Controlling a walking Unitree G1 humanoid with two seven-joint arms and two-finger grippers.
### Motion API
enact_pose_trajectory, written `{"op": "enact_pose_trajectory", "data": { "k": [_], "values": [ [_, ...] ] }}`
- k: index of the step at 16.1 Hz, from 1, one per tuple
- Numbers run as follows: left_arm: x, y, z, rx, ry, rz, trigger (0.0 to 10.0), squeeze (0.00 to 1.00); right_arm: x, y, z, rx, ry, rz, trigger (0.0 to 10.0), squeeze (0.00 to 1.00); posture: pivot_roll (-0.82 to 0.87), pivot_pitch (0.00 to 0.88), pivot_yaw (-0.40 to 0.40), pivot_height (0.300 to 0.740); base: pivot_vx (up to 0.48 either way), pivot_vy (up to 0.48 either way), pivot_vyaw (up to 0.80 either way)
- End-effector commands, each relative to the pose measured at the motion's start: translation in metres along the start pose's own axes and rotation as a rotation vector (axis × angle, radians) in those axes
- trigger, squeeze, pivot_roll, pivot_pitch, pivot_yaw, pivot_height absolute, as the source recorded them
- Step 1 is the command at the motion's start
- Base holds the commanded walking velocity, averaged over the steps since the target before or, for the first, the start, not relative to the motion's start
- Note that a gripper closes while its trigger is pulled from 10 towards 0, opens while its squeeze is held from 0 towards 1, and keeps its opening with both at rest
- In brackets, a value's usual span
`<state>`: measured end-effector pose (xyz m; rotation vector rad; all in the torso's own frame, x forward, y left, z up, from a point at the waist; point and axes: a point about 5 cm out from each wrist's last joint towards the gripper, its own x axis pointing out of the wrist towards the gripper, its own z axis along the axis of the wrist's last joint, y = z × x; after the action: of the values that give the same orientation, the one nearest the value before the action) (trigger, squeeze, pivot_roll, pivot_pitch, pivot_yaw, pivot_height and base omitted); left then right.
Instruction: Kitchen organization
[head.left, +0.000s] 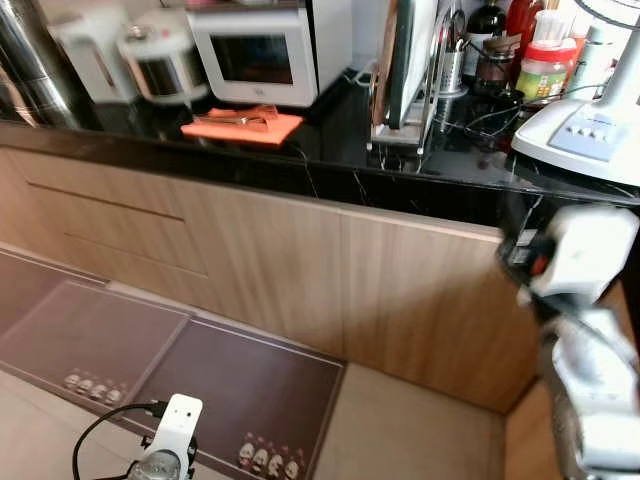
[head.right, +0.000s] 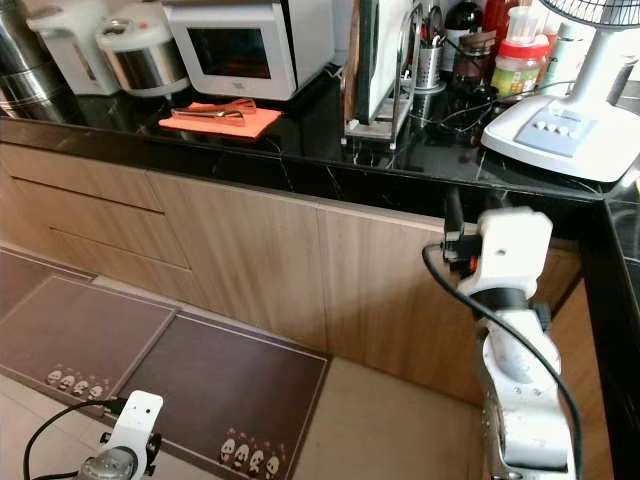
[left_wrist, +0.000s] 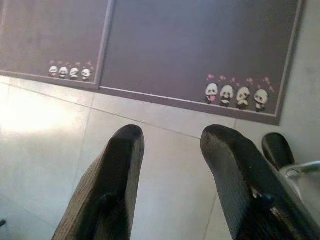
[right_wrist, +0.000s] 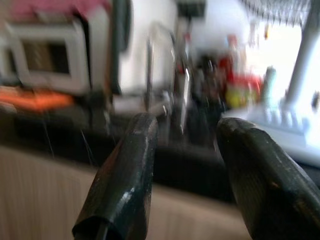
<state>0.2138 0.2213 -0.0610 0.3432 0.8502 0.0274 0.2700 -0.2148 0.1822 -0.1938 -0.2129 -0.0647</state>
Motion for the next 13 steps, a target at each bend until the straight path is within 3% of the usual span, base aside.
{"op": "enact_pose_trajectory", "data": {
  "k": [1,4,5,8,13],
  "values": [
    [0.001,0.002,0.004,-0.002,-0.008,0.016,10.0,0.00,-0.002,-0.007,-0.012,0.015,0.039,-0.006,10.0,0.00,-0.20,0.000,0.095,0.740,0.000,0.000,0.00],
    [0.001,0.003,0.006,-0.008,-0.015,0.031,10.0,0.00,-0.012,-0.004,-0.064,0.033,0.208,0.041,10.0,0.00,-0.19,0.000,0.095,0.740,0.000,0.000,0.00],
    [0.001,0.003,0.006,-0.009,-0.015,0.032,10.0,0.00,-0.012,-0.004,-0.066,0.039,0.213,0.040,10.0,0.00,-0.19,0.000,0.095,0.740,0.000,0.000,0.00],
    [0.001,0.005,0.007,-0.002,-0.023,0.049,10.0,0.00,-0.029,0.007,-0.118,0.110,0.395,0.056,10.0,0.00,-0.19,0.000,0.095,0.740,0.000,0.000,0.00],
    [0.001,0.005,0.008,-0.002,-0.026,0.051,10.0,0.00,-0.060,0.031,-0.172,0.152,0.644,0.123,10.0,0.00,-0.19,0.000,0.095,0.740,0.000,0.000,0.00]
  ]
}}
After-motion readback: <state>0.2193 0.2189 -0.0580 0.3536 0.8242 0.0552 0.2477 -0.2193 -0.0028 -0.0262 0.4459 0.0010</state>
